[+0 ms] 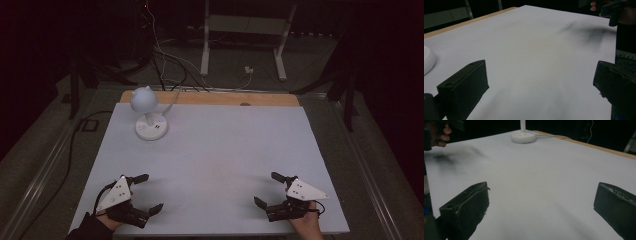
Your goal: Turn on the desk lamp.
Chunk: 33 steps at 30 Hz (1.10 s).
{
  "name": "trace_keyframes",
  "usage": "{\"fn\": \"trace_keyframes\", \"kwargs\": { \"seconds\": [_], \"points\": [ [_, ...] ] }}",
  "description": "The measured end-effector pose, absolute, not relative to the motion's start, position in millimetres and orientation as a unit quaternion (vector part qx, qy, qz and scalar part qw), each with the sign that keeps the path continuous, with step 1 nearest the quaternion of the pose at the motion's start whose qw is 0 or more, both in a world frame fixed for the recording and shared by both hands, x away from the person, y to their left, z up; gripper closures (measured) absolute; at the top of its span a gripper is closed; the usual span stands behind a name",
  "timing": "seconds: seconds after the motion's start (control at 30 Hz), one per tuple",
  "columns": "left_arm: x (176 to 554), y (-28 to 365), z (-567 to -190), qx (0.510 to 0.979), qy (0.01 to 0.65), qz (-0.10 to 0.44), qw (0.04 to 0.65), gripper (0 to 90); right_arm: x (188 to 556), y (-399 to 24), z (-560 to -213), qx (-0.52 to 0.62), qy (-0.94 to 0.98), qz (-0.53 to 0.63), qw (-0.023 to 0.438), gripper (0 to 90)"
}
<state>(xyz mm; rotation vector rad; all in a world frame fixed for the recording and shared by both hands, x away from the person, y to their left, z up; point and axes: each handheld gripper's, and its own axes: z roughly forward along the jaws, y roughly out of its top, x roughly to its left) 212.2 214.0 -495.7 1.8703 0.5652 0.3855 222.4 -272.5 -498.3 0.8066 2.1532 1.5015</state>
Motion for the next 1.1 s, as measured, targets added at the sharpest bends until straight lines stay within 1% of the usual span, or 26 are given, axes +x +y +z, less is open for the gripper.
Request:
{"fn": "trace_keyframes", "kwargs": {
  "seconds": [0.4, 1.0, 1.07, 1.1],
  "points": [
    [212.1, 213.4, -496.3, 0.79, 0.24, 0.161, 0.541, 0.2, 224.8, -273.1, -500.6, 0.286, 0.779, 0.514, 0.217, 0.0],
    [210.4, 206.3, -495.5, 0.803, 0.218, 0.159, 0.531, 0.2, 222.8, -273.5, -497.6, 0.292, 0.768, 0.531, 0.207, 0.0],
    [210.8, 205.9, -494.9, 0.804, 0.218, 0.156, 0.531, 0.2, 222.6, -273.6, -497.5, 0.293, 0.767, 0.532, 0.207, 0.0],
    [212.1, 205.8, -495.0, 0.806, 0.223, 0.144, 0.53, 0.2, 222.6, -273.6, -497.5, 0.293, 0.767, 0.532, 0.206, 0.0]
  ]
}}
